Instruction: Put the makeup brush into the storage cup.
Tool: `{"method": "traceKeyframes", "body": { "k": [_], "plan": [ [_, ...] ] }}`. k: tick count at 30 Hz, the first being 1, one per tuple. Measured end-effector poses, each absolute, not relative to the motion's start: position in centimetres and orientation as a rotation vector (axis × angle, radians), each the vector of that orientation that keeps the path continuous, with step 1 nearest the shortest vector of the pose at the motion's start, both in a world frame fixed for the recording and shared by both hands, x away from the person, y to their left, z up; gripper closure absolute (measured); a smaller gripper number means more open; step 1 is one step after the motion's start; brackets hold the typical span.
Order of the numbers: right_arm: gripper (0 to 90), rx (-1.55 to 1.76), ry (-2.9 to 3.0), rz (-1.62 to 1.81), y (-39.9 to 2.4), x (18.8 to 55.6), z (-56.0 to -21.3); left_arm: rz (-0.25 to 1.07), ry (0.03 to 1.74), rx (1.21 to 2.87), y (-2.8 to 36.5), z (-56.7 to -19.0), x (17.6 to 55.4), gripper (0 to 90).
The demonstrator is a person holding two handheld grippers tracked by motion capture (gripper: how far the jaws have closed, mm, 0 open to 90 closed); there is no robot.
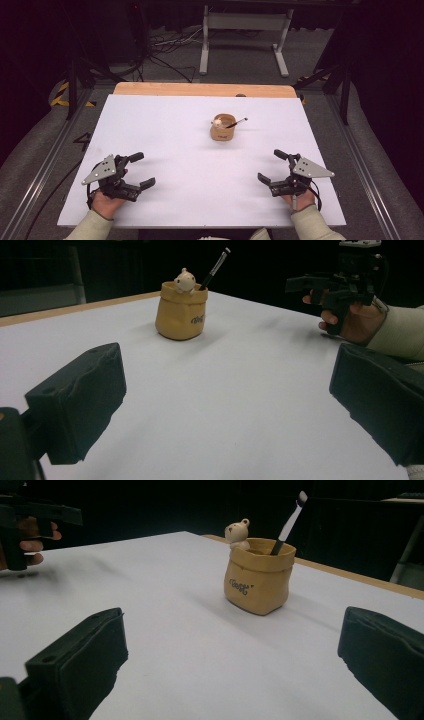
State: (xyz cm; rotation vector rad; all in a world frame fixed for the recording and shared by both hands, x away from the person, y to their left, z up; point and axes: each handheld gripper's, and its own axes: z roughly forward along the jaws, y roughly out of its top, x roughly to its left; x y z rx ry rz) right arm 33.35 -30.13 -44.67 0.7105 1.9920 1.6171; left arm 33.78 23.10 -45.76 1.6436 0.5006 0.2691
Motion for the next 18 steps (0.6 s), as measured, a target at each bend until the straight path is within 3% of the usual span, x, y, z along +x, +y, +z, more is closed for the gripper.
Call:
{"method": "traceKeyframes", "body": {
  "k": [18],
  "plan": [
    [0.0,0.715,1.992,1.611,-30.06,33.39,-44.73,0.273,0.522,1.626,23.20,-45.87,33.94,2.5]
  ]
}}
